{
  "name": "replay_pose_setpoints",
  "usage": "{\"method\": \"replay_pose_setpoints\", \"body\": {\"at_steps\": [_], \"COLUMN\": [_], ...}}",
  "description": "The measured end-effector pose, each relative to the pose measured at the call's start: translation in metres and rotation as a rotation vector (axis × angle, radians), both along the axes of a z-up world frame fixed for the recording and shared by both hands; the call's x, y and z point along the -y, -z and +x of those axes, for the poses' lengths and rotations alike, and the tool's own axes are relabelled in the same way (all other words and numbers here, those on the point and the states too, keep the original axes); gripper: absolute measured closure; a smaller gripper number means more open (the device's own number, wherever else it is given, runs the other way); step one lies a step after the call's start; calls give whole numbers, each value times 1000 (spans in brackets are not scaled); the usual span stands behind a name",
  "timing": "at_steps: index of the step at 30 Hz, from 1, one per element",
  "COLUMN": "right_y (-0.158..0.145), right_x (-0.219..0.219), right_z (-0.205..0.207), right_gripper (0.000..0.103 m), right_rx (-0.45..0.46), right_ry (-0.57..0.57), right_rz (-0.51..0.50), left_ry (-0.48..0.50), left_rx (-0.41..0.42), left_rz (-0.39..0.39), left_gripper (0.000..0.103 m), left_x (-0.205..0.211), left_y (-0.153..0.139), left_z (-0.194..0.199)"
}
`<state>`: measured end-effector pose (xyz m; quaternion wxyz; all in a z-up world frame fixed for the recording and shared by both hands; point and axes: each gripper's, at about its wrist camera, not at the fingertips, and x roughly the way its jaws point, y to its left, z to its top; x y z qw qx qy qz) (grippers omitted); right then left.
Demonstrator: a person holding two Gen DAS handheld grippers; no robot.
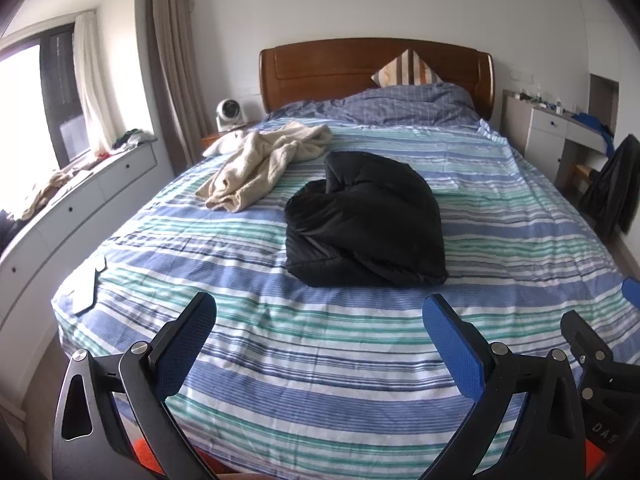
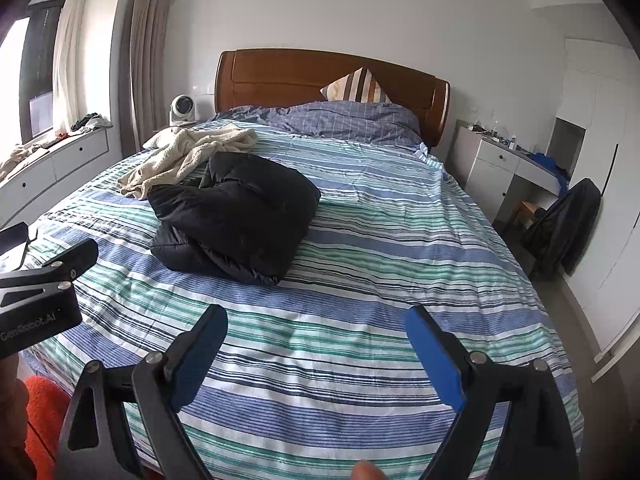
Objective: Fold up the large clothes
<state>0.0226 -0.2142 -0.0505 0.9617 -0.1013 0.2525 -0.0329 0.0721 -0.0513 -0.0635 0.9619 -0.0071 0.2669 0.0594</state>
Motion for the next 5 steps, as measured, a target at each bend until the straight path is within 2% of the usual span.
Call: {"method": "replay_pose_setpoints", "body": {"at_steps": [5], "right_y": [2], "right_x": [2], "right_z": [-1], "right_gripper": [11], "right_rx": [-6], "right_ry": [1], "right_rz": [4], "left_ry": [-5], "left_rx": [10], "left_rz": [20], "left_gripper": [0], "left_x": [4], "left_y": [1], "left_z": [-3]}}
